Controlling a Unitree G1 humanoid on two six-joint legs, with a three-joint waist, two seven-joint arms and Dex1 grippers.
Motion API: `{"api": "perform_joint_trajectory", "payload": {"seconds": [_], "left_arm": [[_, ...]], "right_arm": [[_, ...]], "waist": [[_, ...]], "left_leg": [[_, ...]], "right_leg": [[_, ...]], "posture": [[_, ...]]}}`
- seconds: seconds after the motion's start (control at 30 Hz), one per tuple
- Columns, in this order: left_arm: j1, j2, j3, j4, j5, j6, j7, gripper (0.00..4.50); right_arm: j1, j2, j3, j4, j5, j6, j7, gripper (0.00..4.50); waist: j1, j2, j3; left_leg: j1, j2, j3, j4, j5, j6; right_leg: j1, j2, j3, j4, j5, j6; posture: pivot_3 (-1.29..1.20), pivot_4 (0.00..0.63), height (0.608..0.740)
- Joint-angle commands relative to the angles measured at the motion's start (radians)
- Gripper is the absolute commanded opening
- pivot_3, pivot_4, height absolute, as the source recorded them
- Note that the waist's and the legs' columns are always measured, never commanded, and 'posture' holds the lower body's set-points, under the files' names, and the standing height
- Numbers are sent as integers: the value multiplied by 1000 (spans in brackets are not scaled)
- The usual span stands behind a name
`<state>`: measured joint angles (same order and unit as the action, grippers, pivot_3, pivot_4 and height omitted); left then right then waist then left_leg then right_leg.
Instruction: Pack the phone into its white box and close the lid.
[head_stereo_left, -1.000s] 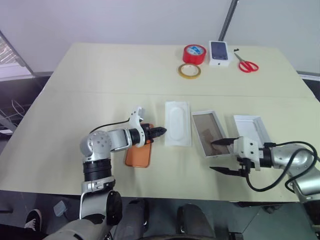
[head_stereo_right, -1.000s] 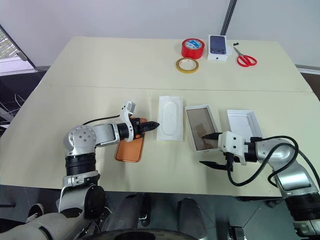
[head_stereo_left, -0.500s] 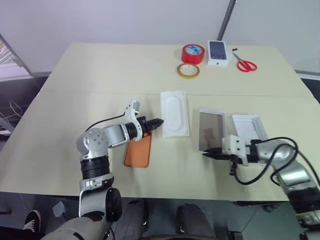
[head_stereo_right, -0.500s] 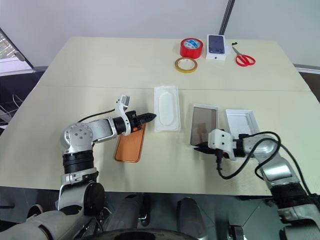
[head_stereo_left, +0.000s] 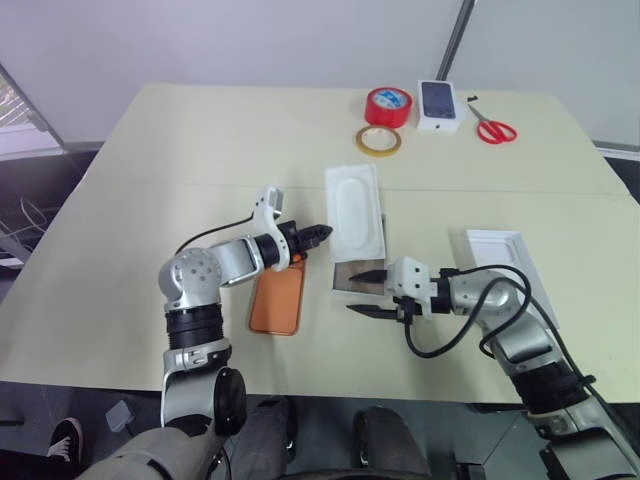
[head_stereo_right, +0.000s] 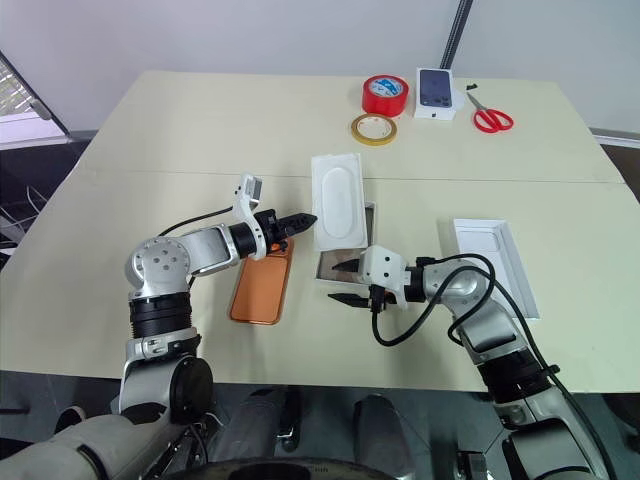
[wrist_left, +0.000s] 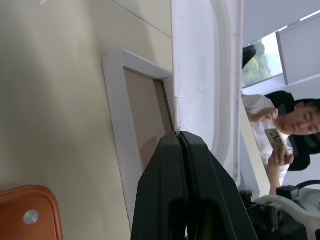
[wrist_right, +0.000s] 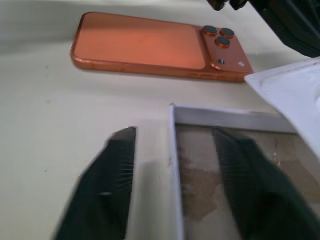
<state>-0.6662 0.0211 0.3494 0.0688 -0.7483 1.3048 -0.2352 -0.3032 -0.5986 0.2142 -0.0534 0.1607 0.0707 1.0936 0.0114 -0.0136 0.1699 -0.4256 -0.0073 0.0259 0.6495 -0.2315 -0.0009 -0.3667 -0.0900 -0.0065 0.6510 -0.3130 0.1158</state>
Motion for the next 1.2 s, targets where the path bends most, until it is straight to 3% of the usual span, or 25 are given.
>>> {"api": "perform_joint_trajectory", "payload": {"seconds": [0.03, 0.23, 0.47, 0.67, 0.83, 0.93, 1.03, 1.1, 1.2], "left_arm": [[8, 12, -27, -42, -14, 9, -6, 0], [45, 28, -103, -88, -14, 32, -18, 0], [51, 34, -128, -84, -16, 48, -26, 0], [45, 58, -162, -88, 3, 20, -39, 2819], [25, 52, -129, -110, -9, -21, -30, 2819], [21, 53, -99, -134, -26, -69, -38, 2896], [43, 97, -134, -182, -10, -116, -76, 2896], [57, 113, -145, -197, -4, -142, -87, 2896], [133, 228, -247, -253, 124, -337, -181, 2896]], "right_arm": [[14, -42, -107, -119, 114, 90, 1, 2283], [122, -141, -332, -198, 316, 260, 4, 2283], [140, -149, -383, -141, 274, 203, -39, 2283], [49, -72, -346, -112, 258, 174, -107, 2323], [-15, 9, -262, -69, 166, 98, -175, 2323], [-54, 57, -194, -16, 89, 70, -222, 1453], [-86, 71, -106, 64, -35, 9, -264, 33], [-99, 80, -78, 94, -77, -19, -285, 33], [-145, 101, -25, 149, -162, -47, -332, 33]], "waist": [[0, 0, 0], [3, 0, 0], [-2, 0, 0], [1, 0, 0], [1, 0, 0], [0, 0, 0], [-1, 0, 0], [0, 0, 0], [-9, 0, 0]], "left_leg": [[0, 0, 0, 0, 0, 0], [0, 0, 0, 0, -2, 4], [0, 0, 0, -2, -4, 6], [0, 0, 0, -1, -2, 3], [0, -1, 0, -1, -1, 3], [0, -1, 0, -1, -1, 1], [-1, -1, 1, -1, 0, 1], [-1, -1, 1, -2, 0, 1], [-1, -1, 1, -1, 0, 1]], "right_leg": [[0, 0, 0, 0, 0, 0], [1, -3, 0, -1, 0, 0], [0, -4, 1, -1, 0, -1], [0, -3, 1, -1, 0, 0], [0, -3, 1, -1, 0, 0], [-1, -3, 1, 0, 0, 0], [-1, -3, 1, 0, 0, 0], [-2, -2, 0, 0, 0, 0], [-2, -2, 1, 0, 0, 0]], "posture": [[0, 150, 728], [0, 150, 728], [0, 150, 728], [0, 150, 728], [0, 150, 728], [0, 150, 728], [0, 150, 728], [0, 150, 728], [0, 150, 728]]}}
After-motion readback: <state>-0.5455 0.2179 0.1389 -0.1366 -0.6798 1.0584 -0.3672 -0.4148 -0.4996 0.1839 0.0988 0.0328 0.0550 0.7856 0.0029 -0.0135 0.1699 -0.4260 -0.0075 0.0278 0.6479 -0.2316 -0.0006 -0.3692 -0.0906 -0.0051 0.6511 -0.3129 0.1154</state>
